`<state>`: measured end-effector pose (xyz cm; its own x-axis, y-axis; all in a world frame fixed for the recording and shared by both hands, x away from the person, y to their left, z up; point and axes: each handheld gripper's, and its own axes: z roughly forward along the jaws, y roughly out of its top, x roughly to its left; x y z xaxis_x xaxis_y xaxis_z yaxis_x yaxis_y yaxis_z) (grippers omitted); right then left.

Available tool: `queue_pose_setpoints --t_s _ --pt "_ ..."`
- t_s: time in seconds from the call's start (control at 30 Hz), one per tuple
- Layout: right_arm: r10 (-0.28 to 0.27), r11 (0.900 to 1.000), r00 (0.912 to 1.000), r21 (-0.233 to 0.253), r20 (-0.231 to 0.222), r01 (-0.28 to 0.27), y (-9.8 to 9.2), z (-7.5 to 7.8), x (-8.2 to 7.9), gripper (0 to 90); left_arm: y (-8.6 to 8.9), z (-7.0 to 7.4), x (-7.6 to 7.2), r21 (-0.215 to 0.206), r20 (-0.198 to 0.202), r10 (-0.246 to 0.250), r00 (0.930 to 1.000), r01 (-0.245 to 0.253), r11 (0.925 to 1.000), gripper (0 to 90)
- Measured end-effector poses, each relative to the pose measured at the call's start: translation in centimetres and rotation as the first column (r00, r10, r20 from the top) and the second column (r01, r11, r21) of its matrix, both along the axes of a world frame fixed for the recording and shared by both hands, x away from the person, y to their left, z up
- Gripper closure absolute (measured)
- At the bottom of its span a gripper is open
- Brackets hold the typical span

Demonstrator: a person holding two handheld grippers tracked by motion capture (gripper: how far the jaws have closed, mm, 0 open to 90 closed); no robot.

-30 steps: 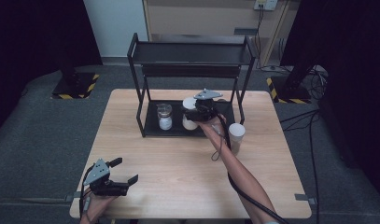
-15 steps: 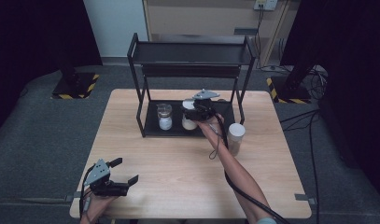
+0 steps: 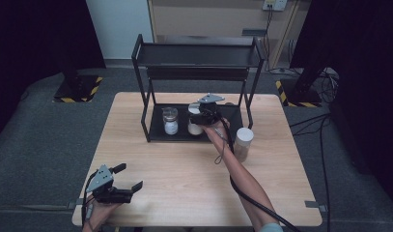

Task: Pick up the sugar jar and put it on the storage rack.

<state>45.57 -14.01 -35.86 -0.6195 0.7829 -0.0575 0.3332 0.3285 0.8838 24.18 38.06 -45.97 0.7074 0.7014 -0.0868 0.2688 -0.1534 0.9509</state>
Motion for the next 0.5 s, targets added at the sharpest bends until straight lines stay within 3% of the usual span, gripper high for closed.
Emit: queue_pose_setpoints --t_s 0.5 --pt "-0.011 1.0 0.9999 -0.003 -0.008 0.011 -0.05 -0.69 0.27 33.5 0.01 -0.01 -0.01 -0.001 0.0 0.0 1.0 0.0 1.0 2.7"
